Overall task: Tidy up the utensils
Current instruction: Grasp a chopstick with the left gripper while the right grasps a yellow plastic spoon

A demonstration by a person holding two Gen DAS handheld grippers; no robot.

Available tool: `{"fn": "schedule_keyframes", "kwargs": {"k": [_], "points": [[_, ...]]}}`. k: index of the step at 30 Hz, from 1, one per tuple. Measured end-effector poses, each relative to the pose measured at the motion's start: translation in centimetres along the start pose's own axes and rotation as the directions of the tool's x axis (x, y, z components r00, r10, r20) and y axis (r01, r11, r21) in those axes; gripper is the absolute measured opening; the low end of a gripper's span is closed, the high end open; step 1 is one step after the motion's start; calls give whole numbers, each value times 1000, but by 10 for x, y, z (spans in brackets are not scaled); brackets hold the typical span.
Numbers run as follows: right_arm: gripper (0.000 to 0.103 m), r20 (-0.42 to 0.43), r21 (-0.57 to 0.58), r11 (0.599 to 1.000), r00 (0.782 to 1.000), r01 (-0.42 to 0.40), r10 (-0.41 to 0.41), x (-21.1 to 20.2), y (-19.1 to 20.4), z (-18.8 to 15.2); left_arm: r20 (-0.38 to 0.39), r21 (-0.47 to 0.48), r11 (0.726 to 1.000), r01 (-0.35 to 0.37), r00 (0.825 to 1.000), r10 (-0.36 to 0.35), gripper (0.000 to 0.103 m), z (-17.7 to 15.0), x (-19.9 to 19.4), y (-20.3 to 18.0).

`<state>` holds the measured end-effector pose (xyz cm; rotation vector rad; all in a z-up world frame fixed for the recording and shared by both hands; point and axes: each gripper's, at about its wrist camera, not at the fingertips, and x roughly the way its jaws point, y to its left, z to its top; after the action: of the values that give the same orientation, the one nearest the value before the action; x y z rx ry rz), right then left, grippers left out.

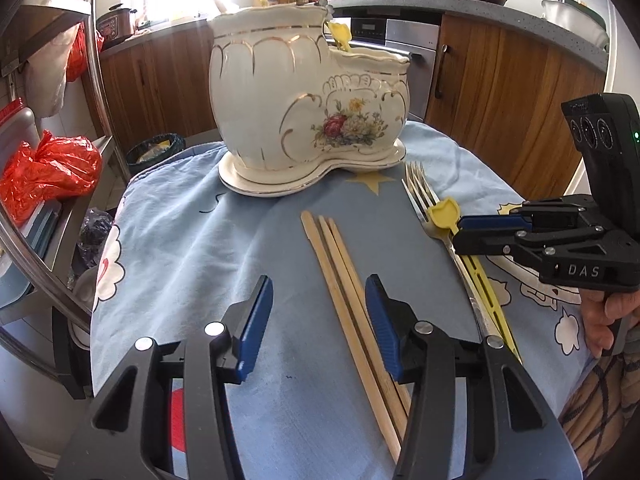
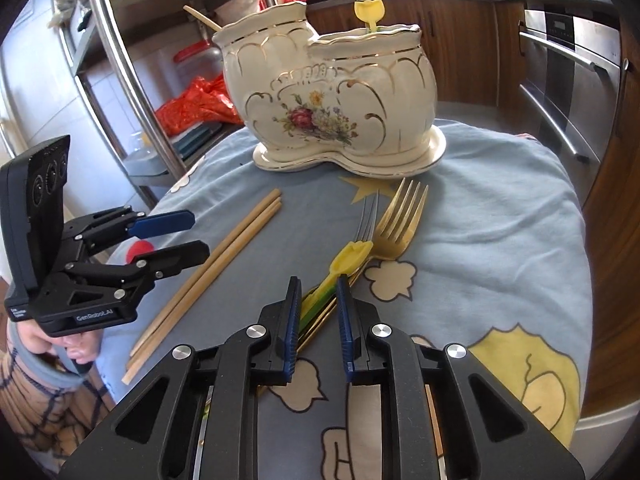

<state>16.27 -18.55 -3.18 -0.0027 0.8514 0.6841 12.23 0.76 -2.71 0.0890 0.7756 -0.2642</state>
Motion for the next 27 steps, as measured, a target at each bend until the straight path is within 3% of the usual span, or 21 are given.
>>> {"fn": "schedule_keyframes", "kwargs": {"k": [4,6,11,17,20,24,27], "points": [[17,14,27,1000,1000,16,-16,-7,-12,2,-12,-1,1000,8,1000,-8,48,-1,1,0],[8,18,41,998,999,37,-38,-11,-22,2,-19,-4,1000,11,1000,-11,47,-1,3,0],[3,14,85,995,998,60,-61,-16,-42,0,-65,-20,1000,14,998,-15,33,-3,9,3],[5,0,77,996,999,53,-53,-16,-43,-2,-76,-27,999,30,997,-32,26,-4,11,4],[16,-10,56,997,998,59,-59,-16,-40,-2,-80,-47,998,46,996,-49,23,-4,11,8],[18,-55,11,991,990,132,-131,-10,-39,-1,-95,-69,995,67,993,-74,20,-3,10,17],[18,-76,-16,990,987,139,-140,-9,-39,-1,-121,-51,996,72,990,-78,20,0,12,17]]}}
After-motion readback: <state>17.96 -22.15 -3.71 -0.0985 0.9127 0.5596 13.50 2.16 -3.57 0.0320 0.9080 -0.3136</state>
